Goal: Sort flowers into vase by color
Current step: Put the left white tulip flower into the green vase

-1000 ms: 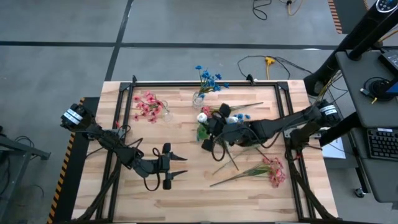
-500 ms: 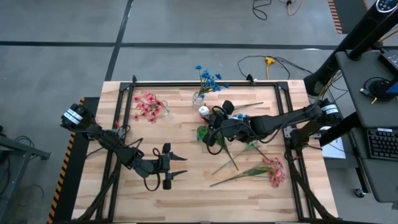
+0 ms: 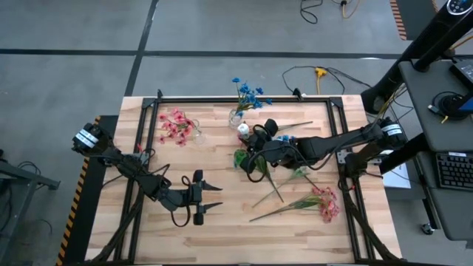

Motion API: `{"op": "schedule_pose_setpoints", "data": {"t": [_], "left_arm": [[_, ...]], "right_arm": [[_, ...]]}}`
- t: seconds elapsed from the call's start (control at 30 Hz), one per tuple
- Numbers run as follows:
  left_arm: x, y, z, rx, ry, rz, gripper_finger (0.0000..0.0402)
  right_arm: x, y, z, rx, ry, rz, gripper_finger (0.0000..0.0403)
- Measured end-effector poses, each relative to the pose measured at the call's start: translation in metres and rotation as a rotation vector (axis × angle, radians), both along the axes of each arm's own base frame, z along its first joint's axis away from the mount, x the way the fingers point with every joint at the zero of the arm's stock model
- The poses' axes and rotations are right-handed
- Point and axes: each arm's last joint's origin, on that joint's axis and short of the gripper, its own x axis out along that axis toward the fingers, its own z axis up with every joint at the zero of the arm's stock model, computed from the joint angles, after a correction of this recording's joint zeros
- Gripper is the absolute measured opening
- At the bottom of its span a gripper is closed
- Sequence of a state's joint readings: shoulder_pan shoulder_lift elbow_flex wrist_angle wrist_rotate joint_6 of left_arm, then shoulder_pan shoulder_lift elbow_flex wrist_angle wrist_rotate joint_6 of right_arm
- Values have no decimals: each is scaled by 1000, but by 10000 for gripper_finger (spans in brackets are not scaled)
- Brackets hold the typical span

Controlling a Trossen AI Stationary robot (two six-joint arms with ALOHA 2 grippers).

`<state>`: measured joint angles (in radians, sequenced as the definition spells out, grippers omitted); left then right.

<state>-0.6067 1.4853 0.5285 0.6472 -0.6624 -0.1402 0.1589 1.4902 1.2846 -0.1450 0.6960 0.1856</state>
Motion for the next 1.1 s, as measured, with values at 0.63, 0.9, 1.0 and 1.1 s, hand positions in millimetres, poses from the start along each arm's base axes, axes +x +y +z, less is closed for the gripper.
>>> {"op": "schedule_pose_setpoints", "data": {"t": [0.63, 0.9, 1.0, 1.1], "left_arm": [[0, 0, 0, 2, 0, 7, 204], [0, 0, 0, 3, -1, 9, 204], [0, 0, 0, 3, -1, 9, 204], [0, 0, 0, 3, -1, 9, 204]], "right_arm": [[-1, 0, -3, -6, 16, 1, 22], [-2, 0, -10, -8, 37, 0, 22], [-2, 0, -10, -8, 36, 0, 22], [-2, 0, -10, -8, 36, -1, 22]]}}
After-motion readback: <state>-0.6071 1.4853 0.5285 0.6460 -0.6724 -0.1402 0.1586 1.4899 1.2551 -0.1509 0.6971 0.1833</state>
